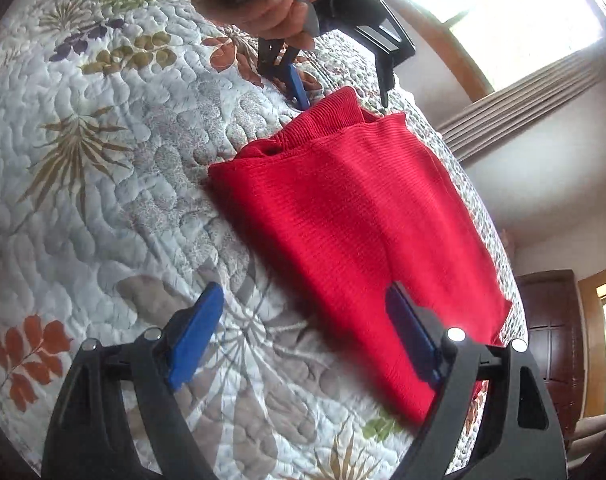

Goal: Fold small clothes
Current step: 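Move both tools to one side edge of the folded sweater and grasp it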

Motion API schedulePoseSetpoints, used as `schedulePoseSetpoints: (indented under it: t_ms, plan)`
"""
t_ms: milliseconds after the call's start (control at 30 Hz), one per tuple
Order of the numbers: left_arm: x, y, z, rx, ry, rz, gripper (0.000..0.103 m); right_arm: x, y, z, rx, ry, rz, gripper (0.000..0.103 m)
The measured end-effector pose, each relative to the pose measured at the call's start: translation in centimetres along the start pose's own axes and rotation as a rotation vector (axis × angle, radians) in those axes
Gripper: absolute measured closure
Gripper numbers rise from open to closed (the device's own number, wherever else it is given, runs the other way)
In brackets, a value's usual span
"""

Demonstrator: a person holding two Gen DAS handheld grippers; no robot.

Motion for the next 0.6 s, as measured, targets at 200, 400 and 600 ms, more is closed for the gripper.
schedulePoseSetpoints:
  t_ms: [200,400,600]
  plan:
    - [-2.0,-1.2,-1.3,-0.077,0.066,0.053,0.011,-3.2,1.3,-1.0,0.031,0.002,0.057,0.020]
    - [-3.5,-3.6,-2.4,-0.144,0.100,0.060,0.020,-5.3,1.5,-4.6,0.017,-0.034,0.090,0.024]
    - [-5.2,-3.7,-3.3,-0.146,0.132,-0.003,0.044,-5.9,1.9,-6.5,-0.017,-0.033,0.082,0.032]
Point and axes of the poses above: each gripper's, at about its wrist camera, not at the fingertips, and x roughly against the way its jaws point, y to its left, z to its underside, the point moved 10 cm from there along -x, roughly the way its jaws point, and after that the axes turned 9 degrees about -x, right-handed, at the moved point
